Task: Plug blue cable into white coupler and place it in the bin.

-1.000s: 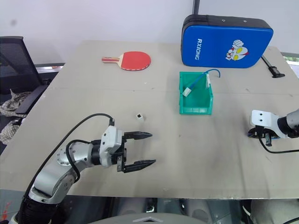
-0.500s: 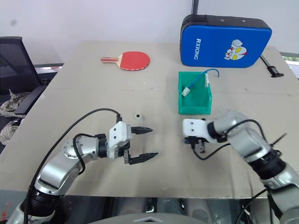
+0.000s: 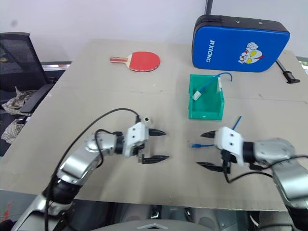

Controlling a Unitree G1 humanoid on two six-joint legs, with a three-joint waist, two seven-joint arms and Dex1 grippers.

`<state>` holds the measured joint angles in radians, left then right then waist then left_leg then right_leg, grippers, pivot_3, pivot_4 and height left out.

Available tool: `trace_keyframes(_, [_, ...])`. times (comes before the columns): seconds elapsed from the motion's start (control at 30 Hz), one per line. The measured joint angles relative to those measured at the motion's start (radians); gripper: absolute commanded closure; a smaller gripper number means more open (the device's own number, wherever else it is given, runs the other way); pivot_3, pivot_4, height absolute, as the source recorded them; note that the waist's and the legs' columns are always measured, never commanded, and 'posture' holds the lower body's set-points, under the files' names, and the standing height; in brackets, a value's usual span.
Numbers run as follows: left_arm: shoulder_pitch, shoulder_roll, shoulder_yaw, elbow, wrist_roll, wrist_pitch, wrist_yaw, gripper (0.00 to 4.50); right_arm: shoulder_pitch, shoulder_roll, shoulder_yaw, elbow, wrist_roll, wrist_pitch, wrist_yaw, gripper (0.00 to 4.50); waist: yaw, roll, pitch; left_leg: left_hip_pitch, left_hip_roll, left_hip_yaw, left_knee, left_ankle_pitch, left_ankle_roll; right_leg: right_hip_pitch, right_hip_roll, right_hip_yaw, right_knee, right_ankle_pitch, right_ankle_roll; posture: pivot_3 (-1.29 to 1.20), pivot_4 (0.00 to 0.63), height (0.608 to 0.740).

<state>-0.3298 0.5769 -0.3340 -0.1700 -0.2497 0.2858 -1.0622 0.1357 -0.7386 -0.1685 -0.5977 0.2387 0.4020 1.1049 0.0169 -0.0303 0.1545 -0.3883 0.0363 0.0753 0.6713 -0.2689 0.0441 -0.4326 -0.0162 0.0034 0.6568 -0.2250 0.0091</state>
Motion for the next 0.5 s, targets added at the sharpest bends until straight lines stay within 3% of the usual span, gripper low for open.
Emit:
trace_keyframes(0.17, [-0.092,-0.063,-0.058,0.130,0.055,-0.058,-0.042,0.00,0.296,0.098,-0.155,-0.111,-0.018,-0.026,-0.132,0.03,-0.007,0.002,0.000,0.003,0.001,0.000,0.000,0.000,0.000,0.001,0.000,0.003,0.003,0.000,0.000,0.00,0.150,0.729])
trace_keyframes(0.43, [-0.311,-0.234,-0.142,0.429,0.152,-0.115,-0.071,0.00,0.535,0.200,-0.237,-0.234,-0.034,-0.051,-0.251,0.03,0.001,0.002,-0.001,0.004,0.000,-0.001,0.001,0.000,0.000,0.002,0.005,0.002,0.003,-0.002,-0.003,0.00,0.150,0.729])
trace_keyframes(0.5, [-0.358,-0.272,-0.174,0.484,0.193,-0.124,-0.070,0.83,0.587,0.225,-0.248,-0.257,-0.037,-0.062,-0.270,0.00,-0.008,0.002,-0.001,0.003,0.000,0.001,0.001,0.000,0.000,0.002,0.006,0.005,0.001,-0.002,-0.002,0.00,0.150,0.729])
